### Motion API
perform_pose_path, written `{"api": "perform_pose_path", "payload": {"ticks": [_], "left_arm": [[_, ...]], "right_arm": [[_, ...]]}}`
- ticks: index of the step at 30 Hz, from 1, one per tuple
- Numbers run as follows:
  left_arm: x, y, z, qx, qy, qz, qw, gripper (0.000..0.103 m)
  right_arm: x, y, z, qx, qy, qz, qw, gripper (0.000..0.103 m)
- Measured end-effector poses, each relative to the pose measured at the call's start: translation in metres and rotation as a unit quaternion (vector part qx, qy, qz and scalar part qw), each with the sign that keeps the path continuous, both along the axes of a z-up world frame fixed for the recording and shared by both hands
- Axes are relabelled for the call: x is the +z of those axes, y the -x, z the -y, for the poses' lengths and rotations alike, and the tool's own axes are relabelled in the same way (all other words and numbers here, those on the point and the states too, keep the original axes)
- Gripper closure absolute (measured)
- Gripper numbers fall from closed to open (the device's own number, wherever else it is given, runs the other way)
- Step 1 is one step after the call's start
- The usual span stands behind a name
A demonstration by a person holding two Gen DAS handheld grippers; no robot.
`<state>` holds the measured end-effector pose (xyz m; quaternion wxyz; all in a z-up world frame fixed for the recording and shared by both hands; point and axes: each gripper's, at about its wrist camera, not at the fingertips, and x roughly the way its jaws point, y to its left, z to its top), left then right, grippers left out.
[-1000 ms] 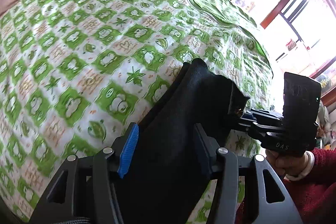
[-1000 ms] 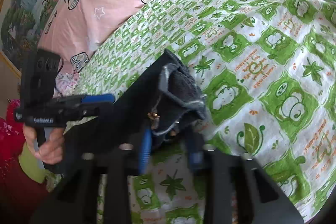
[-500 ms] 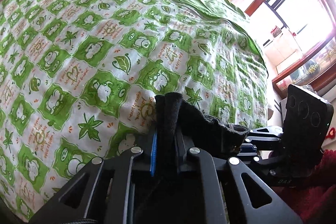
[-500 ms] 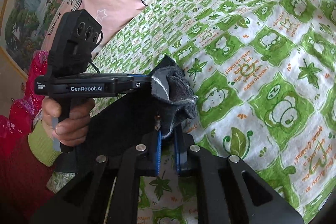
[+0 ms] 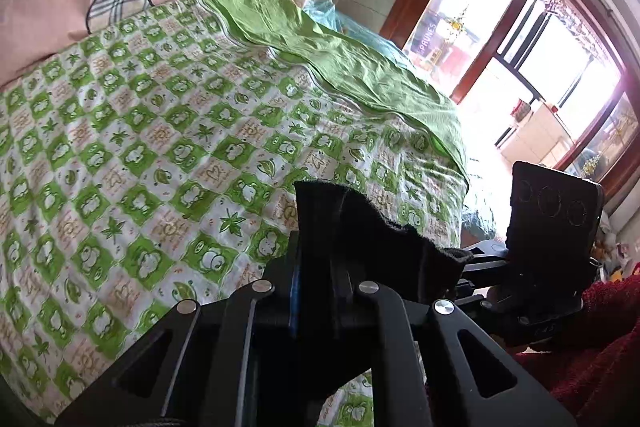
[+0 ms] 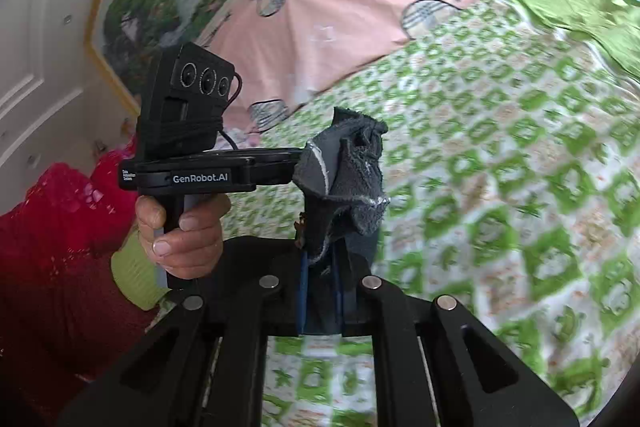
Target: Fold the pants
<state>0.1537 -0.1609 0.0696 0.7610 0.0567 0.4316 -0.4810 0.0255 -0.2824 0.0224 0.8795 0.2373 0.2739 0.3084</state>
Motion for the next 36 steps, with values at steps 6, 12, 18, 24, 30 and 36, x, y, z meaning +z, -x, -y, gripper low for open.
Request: {"api": "perform_pose_path", "payload": {"ticks": [6,12,18,24,30,36], "left_arm": [[0.009,0.020,-0.051,0.049,0.022,0.011,0.9985,0.093],[-0.001,0.029,-0.109,0.115,0.042,-0.002,0.9925,0.093],[-0.025,0.038,-0.158,0.176,0.057,-0.023,0.9824,0.093],[-0.058,0.040,-0.187,0.216,0.055,-0.055,0.9732,0.093],[-0.081,0.043,-0.202,0.251,0.039,-0.077,0.9643,0.096],[-0.089,0.057,-0.223,0.288,0.045,-0.094,0.9519,0.094]], "right_arm": [[0.008,-0.009,-0.049,0.062,0.010,0.007,0.998,0.092],[0.004,-0.025,-0.094,0.106,0.033,0.003,0.994,0.092],[-0.011,-0.040,-0.135,0.146,0.071,-0.010,0.987,0.092],[-0.031,-0.048,-0.168,0.173,0.113,-0.035,0.978,0.090],[-0.043,-0.054,-0.185,0.188,0.135,-0.065,0.971,0.086],[-0.054,-0.057,-0.195,0.198,0.136,-0.081,0.967,0.077]]}}
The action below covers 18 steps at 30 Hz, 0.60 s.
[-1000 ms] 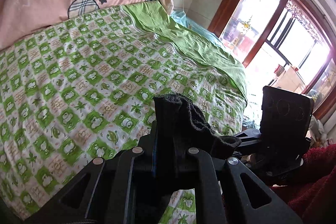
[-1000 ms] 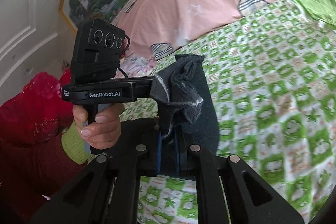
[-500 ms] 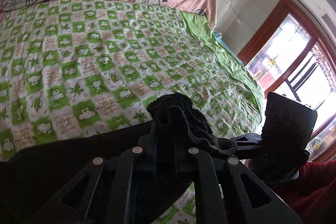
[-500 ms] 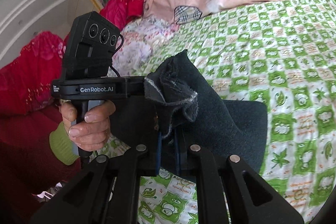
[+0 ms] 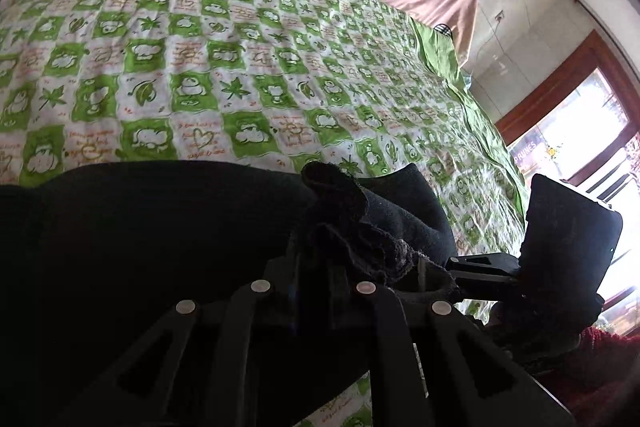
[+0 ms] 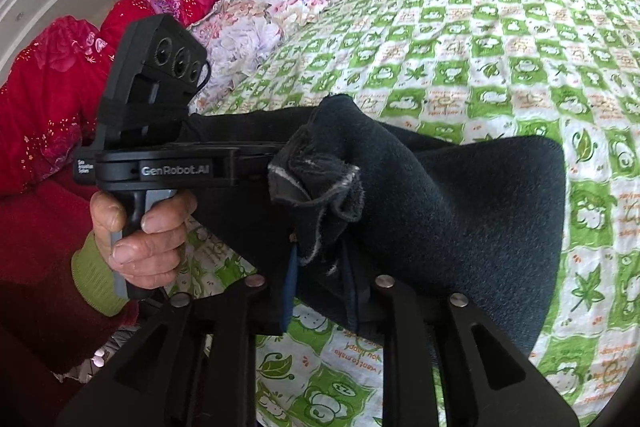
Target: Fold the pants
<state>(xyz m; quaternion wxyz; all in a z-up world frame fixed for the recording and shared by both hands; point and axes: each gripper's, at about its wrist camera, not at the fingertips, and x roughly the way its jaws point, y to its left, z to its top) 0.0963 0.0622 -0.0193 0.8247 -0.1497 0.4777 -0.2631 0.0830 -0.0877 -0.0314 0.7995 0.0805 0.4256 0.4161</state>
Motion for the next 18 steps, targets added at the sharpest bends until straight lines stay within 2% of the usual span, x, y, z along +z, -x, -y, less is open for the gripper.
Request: {"api": "perform_pose_path", "payload": {"ticks": [2,7,10,11,14,18], "left_arm": [[-0.002,0.005,-0.007,0.017,-0.002,-0.004,0.9998,0.094],[-0.001,0.021,-0.028,0.058,0.002,-0.006,0.9983,0.092],[0.005,0.032,-0.042,0.086,0.007,0.000,0.9962,0.085],[0.006,0.035,-0.046,0.094,0.008,0.001,0.9955,0.079],[0.009,0.048,-0.060,0.125,0.011,0.004,0.9921,0.069],[0.010,0.062,-0.079,0.162,0.023,-0.001,0.9865,0.068]], "right_arm": [[-0.001,0.000,-0.003,0.006,-0.002,-0.005,1.000,0.072],[0.004,0.009,-0.007,0.024,0.001,-0.004,1.000,0.067],[0.008,0.010,-0.014,0.034,-0.002,-0.006,0.999,0.066],[0.009,0.010,-0.016,0.038,-0.004,-0.006,0.999,0.066],[0.015,0.011,-0.022,0.048,-0.006,-0.002,0.999,0.066],[0.025,0.012,-0.031,0.063,-0.008,0.006,0.998,0.066]]}}
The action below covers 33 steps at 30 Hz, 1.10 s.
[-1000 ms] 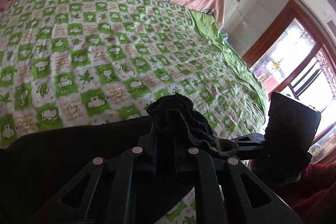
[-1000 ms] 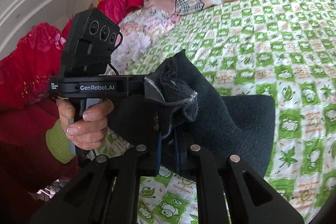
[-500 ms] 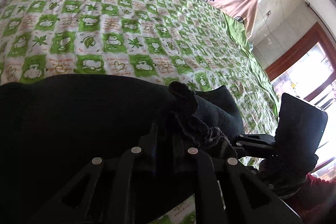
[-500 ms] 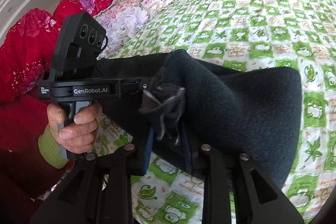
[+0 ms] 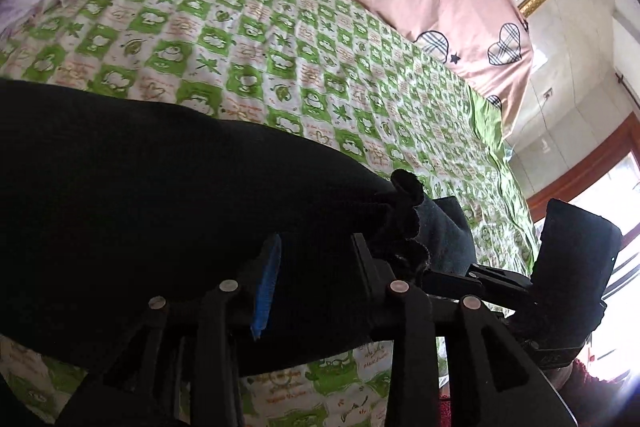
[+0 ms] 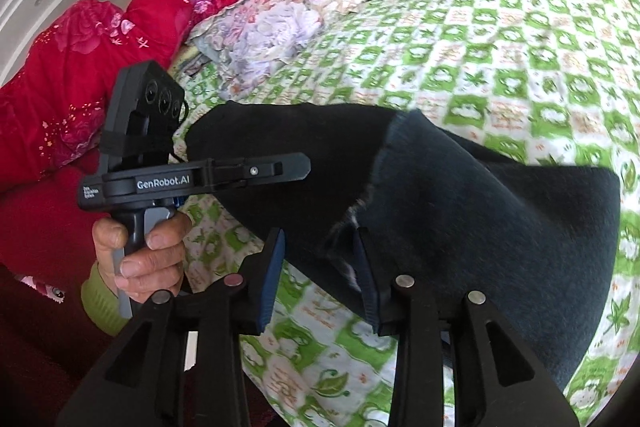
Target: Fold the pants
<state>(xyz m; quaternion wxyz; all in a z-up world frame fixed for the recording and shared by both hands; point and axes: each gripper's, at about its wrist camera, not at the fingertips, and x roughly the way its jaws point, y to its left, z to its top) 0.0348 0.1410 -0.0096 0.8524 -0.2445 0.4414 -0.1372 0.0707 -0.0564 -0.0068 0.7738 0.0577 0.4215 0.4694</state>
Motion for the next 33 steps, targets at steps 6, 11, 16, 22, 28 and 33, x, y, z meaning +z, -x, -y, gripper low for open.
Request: {"api": "perform_pose_path", "payload": {"ticks": [6,11,16,22,28,33], "left_arm": [[0.003,0.024,-0.028,0.057,0.013,0.001,0.9983,0.061],[0.003,0.046,-0.049,0.102,0.028,-0.004,0.9944,0.061],[0.004,0.068,-0.071,0.144,0.026,-0.008,0.9892,0.059],[0.001,0.090,-0.099,0.201,0.036,-0.020,0.9787,0.059],[0.000,0.108,-0.125,0.254,0.033,-0.027,0.9661,0.058],[-0.005,0.120,-0.149,0.298,0.033,-0.040,0.9533,0.052]], "right_arm": [[0.016,-0.003,-0.019,0.023,-0.002,0.017,1.000,0.066],[0.022,-0.008,-0.038,0.041,-0.003,0.027,0.999,0.066],[0.023,-0.011,-0.061,0.059,0.000,0.028,0.998,0.066],[0.022,-0.015,-0.086,0.080,0.009,0.027,0.996,0.060],[0.029,-0.024,-0.115,0.104,0.020,0.039,0.994,0.060],[0.038,-0.036,-0.143,0.124,0.027,0.045,0.991,0.060]]}}
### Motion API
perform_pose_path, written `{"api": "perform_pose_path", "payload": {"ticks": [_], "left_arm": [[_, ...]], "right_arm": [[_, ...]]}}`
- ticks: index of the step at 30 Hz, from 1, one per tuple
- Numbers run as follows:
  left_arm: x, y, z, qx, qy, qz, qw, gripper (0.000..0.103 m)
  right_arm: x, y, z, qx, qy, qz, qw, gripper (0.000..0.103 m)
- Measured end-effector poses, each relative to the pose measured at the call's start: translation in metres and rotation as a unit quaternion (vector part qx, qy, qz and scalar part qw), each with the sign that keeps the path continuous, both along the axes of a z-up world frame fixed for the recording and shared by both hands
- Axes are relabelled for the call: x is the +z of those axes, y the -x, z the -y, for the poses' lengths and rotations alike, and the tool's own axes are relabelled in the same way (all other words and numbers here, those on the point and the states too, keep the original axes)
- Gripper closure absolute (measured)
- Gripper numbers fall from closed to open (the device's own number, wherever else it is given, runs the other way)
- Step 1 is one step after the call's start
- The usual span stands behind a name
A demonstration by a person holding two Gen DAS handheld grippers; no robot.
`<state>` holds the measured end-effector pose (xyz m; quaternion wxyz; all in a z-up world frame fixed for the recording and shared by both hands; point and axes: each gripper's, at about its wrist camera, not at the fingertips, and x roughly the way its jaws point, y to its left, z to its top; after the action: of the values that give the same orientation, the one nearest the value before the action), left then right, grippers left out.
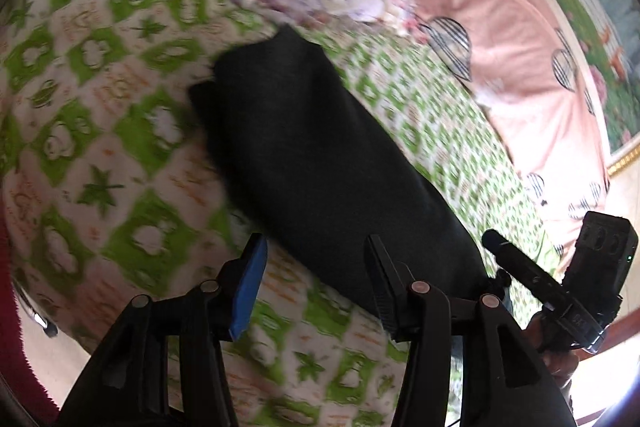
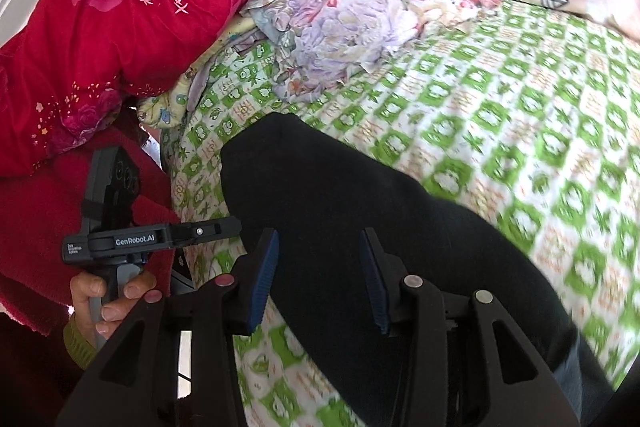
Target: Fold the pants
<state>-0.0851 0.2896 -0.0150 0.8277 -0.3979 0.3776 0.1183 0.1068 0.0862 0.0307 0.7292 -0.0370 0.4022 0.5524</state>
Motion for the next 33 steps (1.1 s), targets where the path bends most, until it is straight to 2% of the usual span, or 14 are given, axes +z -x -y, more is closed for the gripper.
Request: {"api": "perform_pose_path", "payload": {"ticks": [2,9,19,30,33], "left_arm": [[-0.003,0.001,-0.011,0.012,0.012,-0.003,0.9998,0.052],[-0.006,-0.005,-0.033,0.042,0.016,-0.015,0.9989,0.052],[-0.019,-0.026,-0.051,0.041,0.033,-0.028,0.9982,0.052],[-0.024,-0.035,-0.059,0.034,0.034,-0.021,0.9986,0.052],[-0.024,-0.038,-0.060,0.036,0.025,-0.022,0.9988,0.058]], "right_arm": [[0.002,-0.005,-0.012,0.008,0.006,0.002,1.000,0.059],[0.004,-0.033,-0.064,0.055,0.031,-0.006,0.998,0.059],[-0.009,-0.069,-0.137,0.110,0.068,-0.019,0.991,0.059],[-0.039,-0.076,-0.196,0.178,0.105,-0.051,0.977,0.059],[-0.042,-0.070,-0.204,0.190,0.107,-0.048,0.975,0.061]]}}
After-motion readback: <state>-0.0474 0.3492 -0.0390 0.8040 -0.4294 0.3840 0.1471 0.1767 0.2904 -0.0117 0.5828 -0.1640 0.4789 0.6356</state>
